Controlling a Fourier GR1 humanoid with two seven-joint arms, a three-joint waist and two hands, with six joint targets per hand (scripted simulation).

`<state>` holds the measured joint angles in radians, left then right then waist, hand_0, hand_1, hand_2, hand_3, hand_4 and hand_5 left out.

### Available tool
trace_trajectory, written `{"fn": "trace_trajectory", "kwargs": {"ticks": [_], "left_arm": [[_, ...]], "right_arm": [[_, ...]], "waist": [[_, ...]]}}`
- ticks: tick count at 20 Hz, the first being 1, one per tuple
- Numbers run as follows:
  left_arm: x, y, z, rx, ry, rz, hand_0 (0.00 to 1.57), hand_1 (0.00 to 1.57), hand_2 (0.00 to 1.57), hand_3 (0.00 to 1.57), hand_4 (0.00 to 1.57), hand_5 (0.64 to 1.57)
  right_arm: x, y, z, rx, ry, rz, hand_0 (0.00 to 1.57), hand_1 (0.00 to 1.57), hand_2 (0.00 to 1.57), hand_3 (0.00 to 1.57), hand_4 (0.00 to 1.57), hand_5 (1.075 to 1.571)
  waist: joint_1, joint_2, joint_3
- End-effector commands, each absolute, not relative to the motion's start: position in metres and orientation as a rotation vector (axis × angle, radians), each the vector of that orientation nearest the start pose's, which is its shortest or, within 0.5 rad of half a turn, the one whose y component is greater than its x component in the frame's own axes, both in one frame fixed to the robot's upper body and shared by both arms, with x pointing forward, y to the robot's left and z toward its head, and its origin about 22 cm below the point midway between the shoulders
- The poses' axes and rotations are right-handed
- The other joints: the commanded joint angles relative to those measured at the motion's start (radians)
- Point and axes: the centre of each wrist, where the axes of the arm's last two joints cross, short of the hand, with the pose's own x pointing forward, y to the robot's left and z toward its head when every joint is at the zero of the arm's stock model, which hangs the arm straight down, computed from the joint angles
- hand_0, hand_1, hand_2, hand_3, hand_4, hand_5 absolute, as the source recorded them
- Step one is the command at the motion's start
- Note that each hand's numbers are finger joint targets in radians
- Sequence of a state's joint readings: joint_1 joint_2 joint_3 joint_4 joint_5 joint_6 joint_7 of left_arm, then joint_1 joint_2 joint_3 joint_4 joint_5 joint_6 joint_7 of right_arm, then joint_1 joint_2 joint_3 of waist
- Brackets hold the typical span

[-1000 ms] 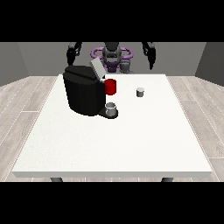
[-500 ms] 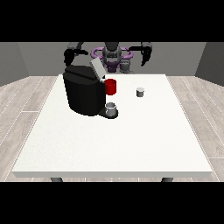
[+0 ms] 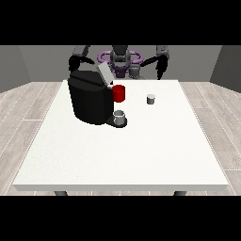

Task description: Insert the coffee pod into the coffee machine and close the lid

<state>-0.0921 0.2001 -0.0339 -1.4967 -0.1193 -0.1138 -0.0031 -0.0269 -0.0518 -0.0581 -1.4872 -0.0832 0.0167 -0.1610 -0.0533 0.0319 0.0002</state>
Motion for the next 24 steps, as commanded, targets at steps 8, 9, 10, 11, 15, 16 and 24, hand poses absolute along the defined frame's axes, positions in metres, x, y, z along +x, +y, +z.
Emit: {"fn": "trace_trajectory", "kwargs": {"ticks": [8, 9, 10, 11, 15, 16, 24], "left_arm": [[0.307, 0.280, 0.024, 0.454, -1.467, -0.629, 0.00, 0.00, 0.00, 0.00, 0.00, 1.571], [0.323, 0.313, 0.034, 0.492, -1.520, -0.578, 0.00, 0.00, 0.00, 0.00, 0.00, 1.571], [0.320, 0.311, 0.025, 0.518, -1.440, -0.618, 0.00, 0.00, 0.00, 0.00, 0.00, 1.571], [0.321, 0.316, 0.020, 0.533, -1.439, -0.634, 0.00, 0.00, 0.00, 0.00, 0.00, 1.571], [0.329, 0.323, 0.005, 0.514, -1.416, -0.685, 0.00, 0.00, 0.00, 0.00, 0.00, 1.571], [0.336, 0.350, 0.024, 0.541, -1.420, -0.662, 0.00, 0.00, 0.00, 0.00, 0.00, 1.571], [0.350, 0.345, 0.012, 0.511, -1.238, -0.792, 0.00, 0.00, 0.00, 0.00, 0.00, 1.571]], "right_arm": [[0.266, -0.226, -0.017, 0.024, -1.749, -0.025, 0.00, 0.00, 0.00, 0.00, 0.49, 1.571], [0.282, -0.236, 0.017, 0.050, -1.801, 0.019, 0.00, 0.00, 0.00, 0.00, 0.49, 1.571], [0.273, -0.230, 0.008, 0.037, -1.760, 0.029, 0.00, 0.00, 0.00, 0.00, 0.48, 1.571], [0.269, -0.220, 0.000, 0.030, -1.749, 0.031, 0.00, 0.00, 0.00, 0.00, 0.49, 1.571], [0.284, -0.219, 0.021, 0.021, -1.790, -0.001, 0.00, 0.00, 0.00, 0.00, 0.47, 1.571], [0.282, -0.232, 0.013, -0.006, -1.805, 0.000, 0.00, 0.00, 0.00, 0.00, 0.51, 1.571], [0.288, -0.241, 0.004, -0.006, -1.747, 0.040, 0.00, 0.00, 0.00, 0.00, 0.26, 1.571]], "waist": [[-0.054, 0.153, 0.0005], [-0.106, 0.236, -0.0007], [-0.114, 0.190, -0.0005], [-0.104, 0.187, -0.0006], [-0.114, 0.237, -0.0010], [-0.112, 0.250, -0.0008], [-0.111, 0.220, -0.0005]]}}
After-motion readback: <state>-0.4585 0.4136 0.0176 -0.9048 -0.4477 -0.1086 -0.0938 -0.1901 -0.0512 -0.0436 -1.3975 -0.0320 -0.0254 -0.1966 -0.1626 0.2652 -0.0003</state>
